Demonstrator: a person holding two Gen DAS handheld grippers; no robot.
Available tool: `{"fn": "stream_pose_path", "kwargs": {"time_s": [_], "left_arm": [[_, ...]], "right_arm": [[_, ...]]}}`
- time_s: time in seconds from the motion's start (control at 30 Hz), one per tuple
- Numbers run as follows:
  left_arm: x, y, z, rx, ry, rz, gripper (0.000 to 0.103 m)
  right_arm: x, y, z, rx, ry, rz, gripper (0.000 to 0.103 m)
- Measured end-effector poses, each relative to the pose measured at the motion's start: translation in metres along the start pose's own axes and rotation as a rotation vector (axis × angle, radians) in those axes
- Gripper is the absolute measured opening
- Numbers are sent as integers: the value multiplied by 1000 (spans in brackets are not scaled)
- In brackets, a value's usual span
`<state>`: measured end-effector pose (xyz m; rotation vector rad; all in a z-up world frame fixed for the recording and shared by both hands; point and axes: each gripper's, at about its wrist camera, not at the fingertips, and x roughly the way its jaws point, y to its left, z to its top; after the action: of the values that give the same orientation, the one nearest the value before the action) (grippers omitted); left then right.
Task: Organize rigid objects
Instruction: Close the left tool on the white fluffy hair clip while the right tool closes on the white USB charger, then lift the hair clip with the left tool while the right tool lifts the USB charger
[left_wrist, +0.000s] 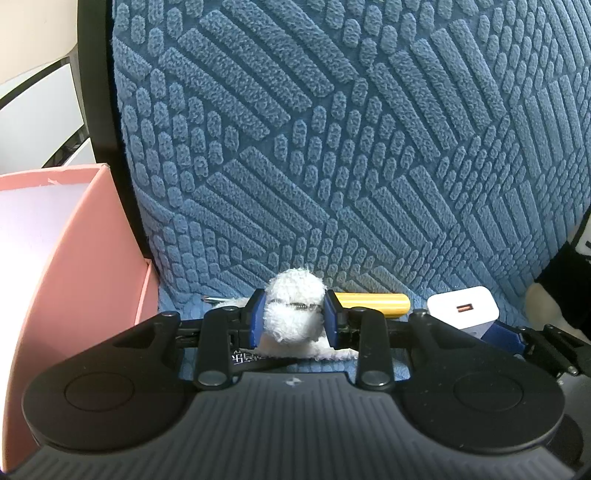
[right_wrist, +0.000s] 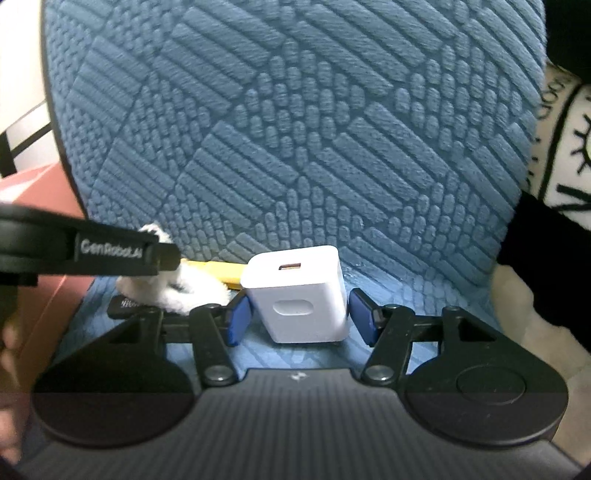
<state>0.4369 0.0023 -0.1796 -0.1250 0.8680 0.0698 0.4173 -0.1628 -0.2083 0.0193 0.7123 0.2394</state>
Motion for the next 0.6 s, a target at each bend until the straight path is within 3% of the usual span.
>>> {"fn": "stream_pose_path", "kwargs": {"time_s": [0.23, 0.6], "left_arm": [[-12, -4, -7, 17, -12, -3, 37], [-37, -15, -32, 40, -35, -34, 37]], "right_arm": [[-5, -13, 9, 34, 5, 5, 58], [-55, -23, 8, 108, -6, 0, 57]]}}
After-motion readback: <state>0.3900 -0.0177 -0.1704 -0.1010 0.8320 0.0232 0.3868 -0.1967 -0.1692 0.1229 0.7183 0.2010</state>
